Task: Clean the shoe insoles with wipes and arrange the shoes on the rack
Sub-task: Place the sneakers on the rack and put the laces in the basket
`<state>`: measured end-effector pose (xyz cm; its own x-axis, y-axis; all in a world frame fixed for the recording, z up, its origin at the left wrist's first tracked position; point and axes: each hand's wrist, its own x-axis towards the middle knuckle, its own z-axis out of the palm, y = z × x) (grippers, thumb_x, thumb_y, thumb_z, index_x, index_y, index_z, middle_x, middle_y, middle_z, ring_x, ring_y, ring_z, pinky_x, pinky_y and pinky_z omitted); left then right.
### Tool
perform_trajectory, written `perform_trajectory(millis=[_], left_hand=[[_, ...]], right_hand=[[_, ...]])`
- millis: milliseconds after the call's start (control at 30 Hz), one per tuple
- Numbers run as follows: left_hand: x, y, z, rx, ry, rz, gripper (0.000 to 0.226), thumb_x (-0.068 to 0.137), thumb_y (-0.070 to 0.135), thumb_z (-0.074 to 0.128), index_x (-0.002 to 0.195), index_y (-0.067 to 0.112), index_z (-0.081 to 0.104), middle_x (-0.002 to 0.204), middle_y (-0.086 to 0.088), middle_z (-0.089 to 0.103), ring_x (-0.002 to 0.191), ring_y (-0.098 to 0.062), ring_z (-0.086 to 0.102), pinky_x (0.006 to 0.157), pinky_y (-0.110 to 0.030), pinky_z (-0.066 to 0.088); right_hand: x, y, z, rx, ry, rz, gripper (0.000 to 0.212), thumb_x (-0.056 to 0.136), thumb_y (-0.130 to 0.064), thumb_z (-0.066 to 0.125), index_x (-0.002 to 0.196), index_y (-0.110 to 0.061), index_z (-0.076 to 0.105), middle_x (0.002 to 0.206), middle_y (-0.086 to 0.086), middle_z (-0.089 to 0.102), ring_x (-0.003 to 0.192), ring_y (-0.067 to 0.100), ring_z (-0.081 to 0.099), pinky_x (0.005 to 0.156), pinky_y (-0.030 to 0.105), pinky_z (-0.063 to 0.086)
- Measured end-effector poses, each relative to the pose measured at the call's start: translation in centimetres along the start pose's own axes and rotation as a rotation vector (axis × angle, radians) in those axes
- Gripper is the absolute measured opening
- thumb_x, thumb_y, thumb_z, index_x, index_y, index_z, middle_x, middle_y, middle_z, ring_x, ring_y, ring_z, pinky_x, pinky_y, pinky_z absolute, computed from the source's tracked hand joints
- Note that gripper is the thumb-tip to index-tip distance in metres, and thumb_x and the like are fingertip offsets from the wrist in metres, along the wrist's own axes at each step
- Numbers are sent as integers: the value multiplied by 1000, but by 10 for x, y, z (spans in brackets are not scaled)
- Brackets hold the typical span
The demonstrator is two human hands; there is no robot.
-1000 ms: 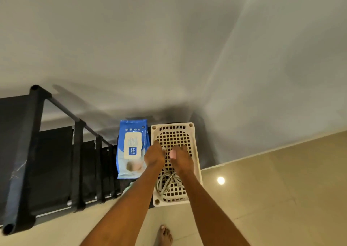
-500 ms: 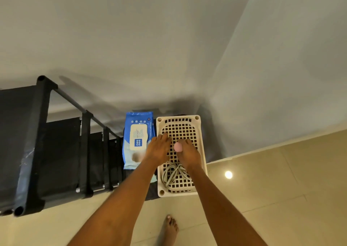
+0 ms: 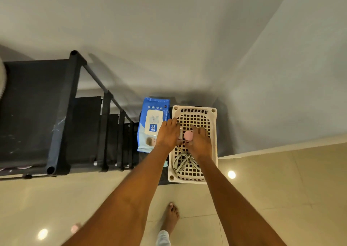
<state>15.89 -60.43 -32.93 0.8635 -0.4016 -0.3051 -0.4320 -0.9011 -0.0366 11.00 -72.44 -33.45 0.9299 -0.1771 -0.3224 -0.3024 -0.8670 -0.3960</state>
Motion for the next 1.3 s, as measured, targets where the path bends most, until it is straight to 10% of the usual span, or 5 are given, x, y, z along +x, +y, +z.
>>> perform_trajectory(millis=[600, 1300], left_hand=[[-298, -99, 44, -502, -26, -493, 34, 99, 25, 37, 131, 15, 43, 130, -7, 47, 117, -22, 46, 99, -33, 36], [-487, -186, 548, -864, -222, -1308, 38, 90, 13, 43, 128, 13, 44, 126, -9, 50, 114, -28, 46, 92, -34, 36]], right_hand=[[-207, -183, 102, -94, -137, -243, 23, 93, -25, 50, 114, -20, 58, 117, 3, 53, 112, 23, 49, 91, 33, 42], [-310, -165, 624, -352, -820, -746, 45, 86, -3, 58, 128, -13, 47, 130, 7, 46, 118, 23, 48, 84, 26, 46]])
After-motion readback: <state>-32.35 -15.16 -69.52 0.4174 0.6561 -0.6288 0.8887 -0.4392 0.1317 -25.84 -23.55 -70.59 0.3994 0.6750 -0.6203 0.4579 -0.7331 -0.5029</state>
